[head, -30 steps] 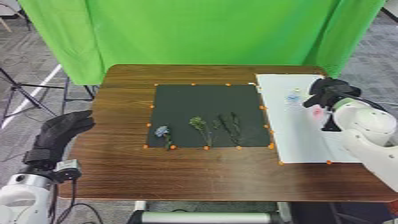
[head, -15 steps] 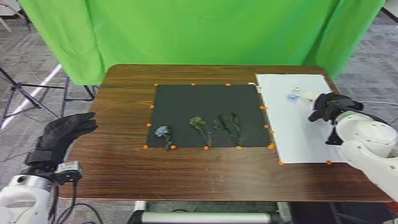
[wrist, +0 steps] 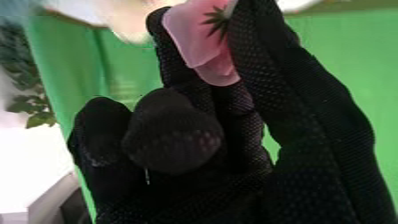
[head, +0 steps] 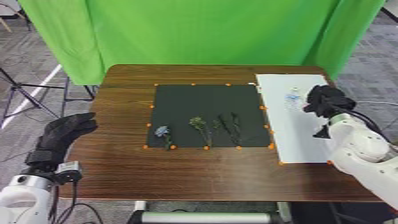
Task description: Arrange flowers
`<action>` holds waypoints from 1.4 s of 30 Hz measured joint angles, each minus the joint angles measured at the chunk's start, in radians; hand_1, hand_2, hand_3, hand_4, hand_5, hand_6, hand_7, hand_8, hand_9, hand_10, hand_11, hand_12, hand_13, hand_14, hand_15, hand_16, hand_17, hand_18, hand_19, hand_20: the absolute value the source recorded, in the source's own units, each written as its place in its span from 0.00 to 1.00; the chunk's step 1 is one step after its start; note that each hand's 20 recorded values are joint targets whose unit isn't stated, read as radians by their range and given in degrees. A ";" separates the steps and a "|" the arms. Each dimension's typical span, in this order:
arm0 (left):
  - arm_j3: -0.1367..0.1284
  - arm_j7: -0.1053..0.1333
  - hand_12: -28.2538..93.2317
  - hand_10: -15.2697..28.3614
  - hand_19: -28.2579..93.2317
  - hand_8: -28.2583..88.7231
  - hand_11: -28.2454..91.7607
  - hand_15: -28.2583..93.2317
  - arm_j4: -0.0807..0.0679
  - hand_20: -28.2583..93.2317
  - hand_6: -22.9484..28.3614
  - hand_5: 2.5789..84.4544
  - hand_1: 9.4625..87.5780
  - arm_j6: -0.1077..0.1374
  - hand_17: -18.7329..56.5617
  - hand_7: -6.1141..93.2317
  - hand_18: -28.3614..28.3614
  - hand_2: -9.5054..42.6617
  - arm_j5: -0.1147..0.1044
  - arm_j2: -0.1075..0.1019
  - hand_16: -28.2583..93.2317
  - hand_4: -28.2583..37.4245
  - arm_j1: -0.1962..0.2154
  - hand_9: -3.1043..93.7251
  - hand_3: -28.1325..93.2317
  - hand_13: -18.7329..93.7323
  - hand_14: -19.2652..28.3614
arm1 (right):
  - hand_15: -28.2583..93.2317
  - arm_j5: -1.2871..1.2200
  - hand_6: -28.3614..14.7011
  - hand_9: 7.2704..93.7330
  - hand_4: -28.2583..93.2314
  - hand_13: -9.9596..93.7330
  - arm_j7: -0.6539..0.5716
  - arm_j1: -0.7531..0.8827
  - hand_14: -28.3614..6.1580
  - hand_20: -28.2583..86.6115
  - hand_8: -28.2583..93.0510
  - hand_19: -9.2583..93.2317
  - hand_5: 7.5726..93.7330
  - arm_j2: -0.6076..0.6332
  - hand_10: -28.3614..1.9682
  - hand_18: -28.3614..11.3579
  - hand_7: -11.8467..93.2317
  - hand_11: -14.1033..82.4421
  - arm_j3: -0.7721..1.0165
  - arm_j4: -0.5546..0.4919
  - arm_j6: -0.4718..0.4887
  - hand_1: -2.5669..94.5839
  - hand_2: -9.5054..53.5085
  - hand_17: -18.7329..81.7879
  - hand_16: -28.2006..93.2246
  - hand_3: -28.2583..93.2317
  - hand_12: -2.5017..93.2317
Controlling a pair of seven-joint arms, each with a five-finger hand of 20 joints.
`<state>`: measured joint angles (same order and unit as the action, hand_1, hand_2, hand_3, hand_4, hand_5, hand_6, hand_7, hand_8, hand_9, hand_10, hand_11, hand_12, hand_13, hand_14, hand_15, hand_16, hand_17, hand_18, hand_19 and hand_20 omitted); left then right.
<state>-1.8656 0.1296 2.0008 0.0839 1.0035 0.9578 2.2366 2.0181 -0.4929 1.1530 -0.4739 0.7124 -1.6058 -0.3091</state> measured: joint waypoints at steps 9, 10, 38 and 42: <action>-0.042 0.006 0.31 0.72 0.32 0.18 0.42 0.40 -0.023 0.34 0.54 0.55 0.25 0.027 0.37 0.25 0.70 0.46 -0.071 -0.019 0.19 0.04 0.000 0.53 0.74 0.51 0.82 | 0.78 -0.215 0.71 0.85 0.11 0.94 0.011 -0.323 0.81 0.78 0.30 1.00 0.77 -0.030 0.59 0.38 0.36 0.20 -0.267 -0.063 -0.009 0.63 0.00 0.79 0.50 0.71 0.39; -0.044 0.008 0.31 0.72 0.32 0.18 0.42 0.40 -0.026 0.34 0.54 0.55 0.25 0.044 0.37 0.25 0.70 0.47 -0.082 -0.022 0.19 0.03 0.000 0.53 0.74 0.51 0.82 | 0.78 -0.228 0.71 0.85 0.11 0.94 0.019 -0.367 0.81 0.78 0.30 1.00 0.77 -0.048 0.59 0.38 0.36 0.20 -0.307 -0.059 -0.007 0.64 0.00 0.79 0.50 0.71 0.39; -0.003 0.012 0.31 0.72 0.31 0.17 0.42 0.40 -0.020 0.34 0.54 0.55 0.24 0.040 0.36 0.24 0.70 0.51 -0.101 -0.031 0.19 0.01 -0.027 0.53 0.74 0.51 0.81 | 0.78 -0.186 0.71 0.86 0.11 0.94 0.093 -0.545 0.81 0.78 0.28 1.00 0.77 -0.676 0.61 0.38 0.37 0.19 -0.554 0.061 0.190 0.64 0.00 0.79 0.50 0.71 0.39; 0.014 0.009 0.31 0.72 0.32 0.18 0.42 0.40 -0.023 0.34 0.54 0.55 0.24 0.034 0.36 0.24 0.70 0.51 -0.100 -0.031 0.19 0.01 -0.038 0.53 0.74 0.51 0.82 | 0.78 -0.182 0.71 0.86 0.11 0.94 0.090 -0.523 0.81 0.78 0.28 1.00 0.77 -0.699 0.61 0.38 0.37 0.19 -0.554 0.103 0.190 0.63 0.00 0.79 0.50 0.71 0.39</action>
<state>-1.8519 0.1389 1.9783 0.1179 0.9030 0.9270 2.1983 1.8364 -0.4029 0.6302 -1.1728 0.1582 -1.5025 -0.1189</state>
